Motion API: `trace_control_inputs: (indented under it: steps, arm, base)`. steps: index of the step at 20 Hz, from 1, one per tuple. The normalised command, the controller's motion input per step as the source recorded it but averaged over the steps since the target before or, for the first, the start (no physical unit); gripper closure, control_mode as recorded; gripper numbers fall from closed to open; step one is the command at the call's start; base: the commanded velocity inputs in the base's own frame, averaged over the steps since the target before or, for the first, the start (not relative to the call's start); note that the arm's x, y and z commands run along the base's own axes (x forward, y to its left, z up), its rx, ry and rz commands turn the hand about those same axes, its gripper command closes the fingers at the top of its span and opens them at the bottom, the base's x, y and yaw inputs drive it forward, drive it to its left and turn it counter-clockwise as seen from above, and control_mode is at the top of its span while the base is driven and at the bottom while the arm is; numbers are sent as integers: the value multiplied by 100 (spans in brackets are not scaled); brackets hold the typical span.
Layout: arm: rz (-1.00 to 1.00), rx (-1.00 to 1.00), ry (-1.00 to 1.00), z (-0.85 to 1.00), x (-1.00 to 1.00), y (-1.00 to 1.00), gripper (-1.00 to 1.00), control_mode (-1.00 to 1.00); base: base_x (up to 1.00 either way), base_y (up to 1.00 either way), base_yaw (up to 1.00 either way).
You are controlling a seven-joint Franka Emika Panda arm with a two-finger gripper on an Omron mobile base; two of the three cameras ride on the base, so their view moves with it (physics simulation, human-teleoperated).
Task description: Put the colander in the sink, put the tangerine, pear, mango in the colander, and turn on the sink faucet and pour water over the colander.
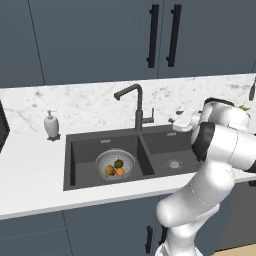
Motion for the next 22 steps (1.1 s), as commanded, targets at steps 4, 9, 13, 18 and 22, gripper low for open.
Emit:
trace_control_inputs:
  steps: [4,9,13,18,22]
  arm:
    - [0,0,-8,-37,64,-11,-100,-100]
    - [0,0,-3,-41,67,0,-100,-100]
    - [-3,0,0,-31,78,0,-100,-100]
    - [-3,0,0,-12,81,0,-100,-100]
    - [-4,0,1,0,72,0,-100,-100]
  base:
    - [0,0,0]
    - [0,0,0]
    - [0,0,0]
    - [0,0,0]
    - [0,0,0]
